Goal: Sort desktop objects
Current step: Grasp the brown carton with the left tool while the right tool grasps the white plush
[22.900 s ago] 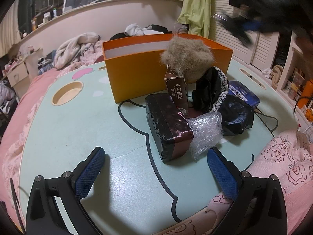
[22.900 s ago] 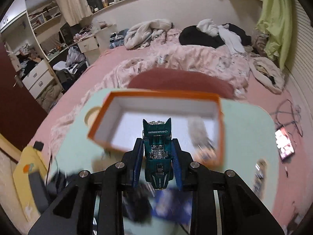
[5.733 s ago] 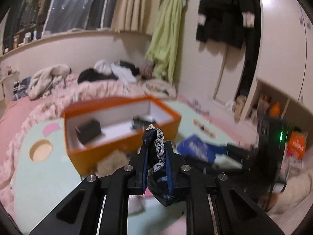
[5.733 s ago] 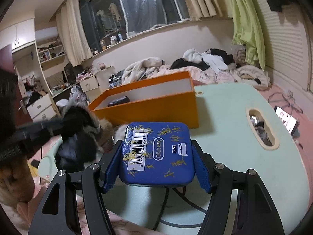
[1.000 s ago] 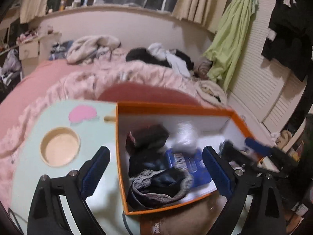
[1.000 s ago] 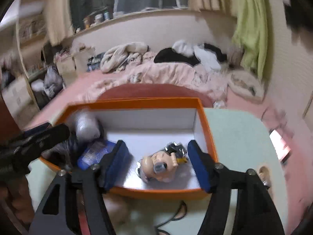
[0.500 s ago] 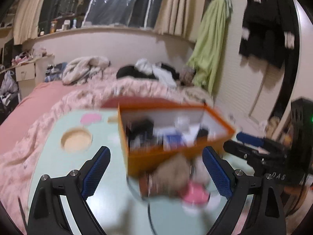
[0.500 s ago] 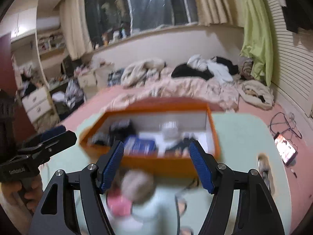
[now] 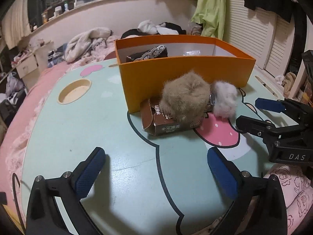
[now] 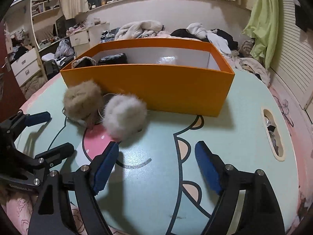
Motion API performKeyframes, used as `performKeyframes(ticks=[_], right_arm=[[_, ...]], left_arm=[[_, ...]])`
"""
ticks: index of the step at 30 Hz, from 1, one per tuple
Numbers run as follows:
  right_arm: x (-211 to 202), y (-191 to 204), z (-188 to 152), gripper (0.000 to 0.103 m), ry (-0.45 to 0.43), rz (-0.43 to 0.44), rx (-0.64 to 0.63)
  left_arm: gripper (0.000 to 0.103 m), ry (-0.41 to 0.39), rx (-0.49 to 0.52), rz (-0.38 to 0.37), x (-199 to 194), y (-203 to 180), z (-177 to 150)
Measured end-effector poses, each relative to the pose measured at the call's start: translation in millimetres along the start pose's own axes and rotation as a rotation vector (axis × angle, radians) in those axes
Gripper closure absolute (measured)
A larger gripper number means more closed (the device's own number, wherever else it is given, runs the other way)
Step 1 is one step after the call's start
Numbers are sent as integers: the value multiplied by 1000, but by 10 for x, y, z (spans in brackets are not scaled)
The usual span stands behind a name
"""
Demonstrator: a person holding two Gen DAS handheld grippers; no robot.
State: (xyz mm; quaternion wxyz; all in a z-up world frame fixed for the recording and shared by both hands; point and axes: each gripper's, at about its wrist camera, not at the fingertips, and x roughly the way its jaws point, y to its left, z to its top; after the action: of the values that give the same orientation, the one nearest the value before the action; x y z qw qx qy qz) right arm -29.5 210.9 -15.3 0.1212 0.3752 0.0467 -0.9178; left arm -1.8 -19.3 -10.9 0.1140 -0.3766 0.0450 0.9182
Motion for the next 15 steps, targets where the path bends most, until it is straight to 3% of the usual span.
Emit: performKeyframes(ticks=[15], right_arm=[[47, -13, 25, 22, -3, 5, 1]], left_arm=[[0, 1, -4, 4, -2, 8, 25]])
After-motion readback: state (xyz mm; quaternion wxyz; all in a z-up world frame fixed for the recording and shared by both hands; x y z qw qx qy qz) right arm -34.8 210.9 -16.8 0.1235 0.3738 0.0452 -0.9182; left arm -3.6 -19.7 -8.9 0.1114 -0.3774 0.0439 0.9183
